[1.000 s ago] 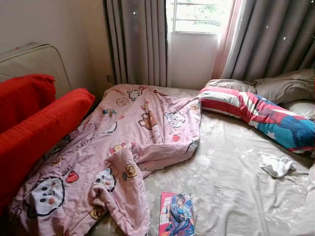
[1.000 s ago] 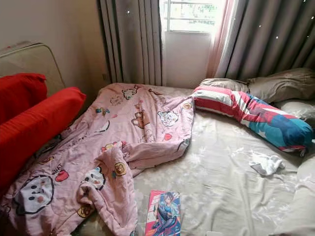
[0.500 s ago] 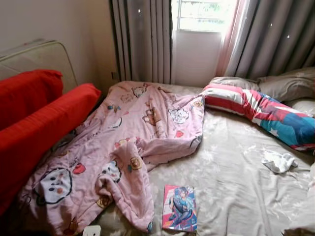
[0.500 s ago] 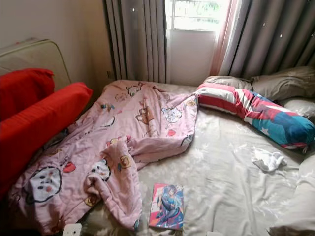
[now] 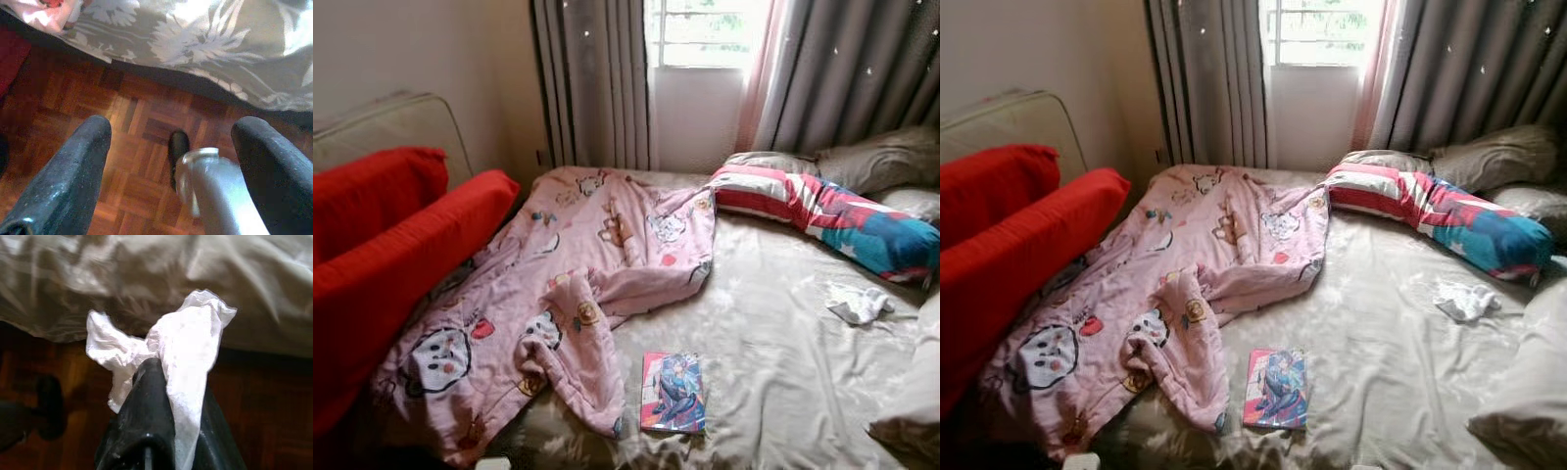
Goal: Clean up the room
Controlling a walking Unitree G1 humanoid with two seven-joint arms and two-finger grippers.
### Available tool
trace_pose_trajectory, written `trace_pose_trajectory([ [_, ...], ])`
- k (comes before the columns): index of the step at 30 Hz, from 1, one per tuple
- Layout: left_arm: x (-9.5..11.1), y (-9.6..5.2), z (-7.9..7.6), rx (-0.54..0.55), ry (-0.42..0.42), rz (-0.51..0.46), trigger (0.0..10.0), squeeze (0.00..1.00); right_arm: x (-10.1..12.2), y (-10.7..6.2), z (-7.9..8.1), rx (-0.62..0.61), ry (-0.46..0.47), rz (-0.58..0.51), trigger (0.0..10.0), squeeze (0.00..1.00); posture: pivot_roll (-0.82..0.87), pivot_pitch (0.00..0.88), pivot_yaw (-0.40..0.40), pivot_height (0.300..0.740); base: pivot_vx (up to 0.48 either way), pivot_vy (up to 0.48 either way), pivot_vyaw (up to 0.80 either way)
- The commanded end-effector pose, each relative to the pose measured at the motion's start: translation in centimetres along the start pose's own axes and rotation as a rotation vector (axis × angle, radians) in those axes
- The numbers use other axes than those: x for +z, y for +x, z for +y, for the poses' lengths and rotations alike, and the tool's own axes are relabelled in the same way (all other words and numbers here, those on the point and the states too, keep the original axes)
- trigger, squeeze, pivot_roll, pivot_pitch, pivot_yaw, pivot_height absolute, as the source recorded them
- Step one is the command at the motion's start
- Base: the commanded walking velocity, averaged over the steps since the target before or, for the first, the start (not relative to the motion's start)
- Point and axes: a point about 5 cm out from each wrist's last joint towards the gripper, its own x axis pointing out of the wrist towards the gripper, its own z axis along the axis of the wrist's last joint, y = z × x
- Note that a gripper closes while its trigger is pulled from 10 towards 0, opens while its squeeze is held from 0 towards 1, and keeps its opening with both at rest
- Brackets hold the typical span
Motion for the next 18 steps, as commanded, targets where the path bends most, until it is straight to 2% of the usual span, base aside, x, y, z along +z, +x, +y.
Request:
trace_pose_trajectory([
  [1, -0.43, -0.13, 0.6, 0.012, 0.006, 0.016, 10.0, 0.0, 0.23, 0.09, 0.48, 0.011, 0.004, -0.004, 10.0, 0.0, 0.04, 0.0, -0.011, 0.74, -0.251, 0.0, 0.0],
  [18, -0.49, -0.14, 0.61, 0.009, 0.01, 0.02, 10.0, 0.0, 0.46, 0.12, 0.45, 0.008, 0.01, -0.011, 10.0, 0.0, 0.02, 0.0, -0.01, 0.74, -0.249, 0.0, 0.0],
])
